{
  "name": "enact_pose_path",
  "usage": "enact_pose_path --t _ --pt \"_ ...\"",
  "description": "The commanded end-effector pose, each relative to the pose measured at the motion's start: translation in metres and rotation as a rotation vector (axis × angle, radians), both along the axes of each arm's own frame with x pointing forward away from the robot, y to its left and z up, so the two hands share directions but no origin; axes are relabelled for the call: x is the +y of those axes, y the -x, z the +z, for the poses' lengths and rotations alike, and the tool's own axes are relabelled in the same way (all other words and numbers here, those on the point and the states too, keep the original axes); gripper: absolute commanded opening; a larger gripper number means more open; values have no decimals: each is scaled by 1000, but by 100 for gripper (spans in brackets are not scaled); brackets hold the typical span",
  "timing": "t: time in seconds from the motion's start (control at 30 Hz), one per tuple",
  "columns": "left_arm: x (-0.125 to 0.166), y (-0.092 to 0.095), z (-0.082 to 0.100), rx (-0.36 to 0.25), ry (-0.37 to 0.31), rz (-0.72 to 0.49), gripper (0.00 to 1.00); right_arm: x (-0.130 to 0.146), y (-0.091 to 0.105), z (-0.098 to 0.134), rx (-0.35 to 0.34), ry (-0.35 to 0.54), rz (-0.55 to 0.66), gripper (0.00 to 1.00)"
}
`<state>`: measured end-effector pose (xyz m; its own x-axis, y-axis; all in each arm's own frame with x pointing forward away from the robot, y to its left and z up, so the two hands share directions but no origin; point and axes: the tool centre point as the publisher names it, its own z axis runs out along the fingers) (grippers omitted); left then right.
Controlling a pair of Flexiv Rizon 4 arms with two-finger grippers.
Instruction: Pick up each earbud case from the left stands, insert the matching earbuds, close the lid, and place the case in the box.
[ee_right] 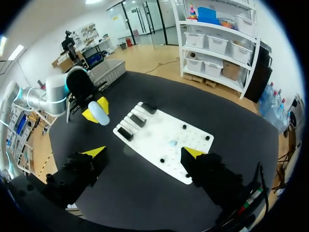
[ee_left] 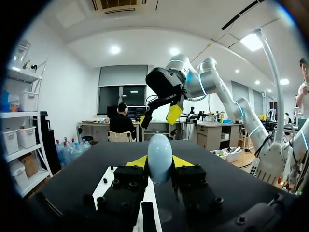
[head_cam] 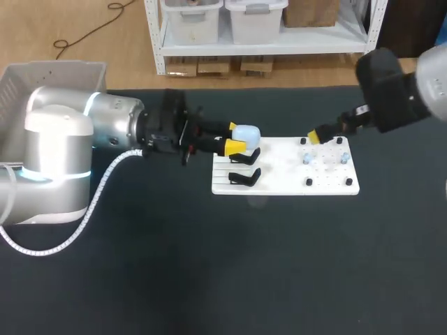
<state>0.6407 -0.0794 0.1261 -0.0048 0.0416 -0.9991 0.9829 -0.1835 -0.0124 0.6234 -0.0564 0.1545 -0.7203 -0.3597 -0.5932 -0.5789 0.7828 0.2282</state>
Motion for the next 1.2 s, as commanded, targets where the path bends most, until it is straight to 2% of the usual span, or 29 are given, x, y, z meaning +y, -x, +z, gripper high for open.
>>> enact_pose_path --t 0.03,0.53,1.2 --pt "-1 -4 -2 2 1 -21 0 19 -1 -8 -17 85 -53 100" --pt "-1 -3 -3 -21 -2 -4 0 53 15 -8 -3 98 -1 100" --pt "-2 -3 -6 -13 9 47 0 77 -3 -16 37 83 1 100"
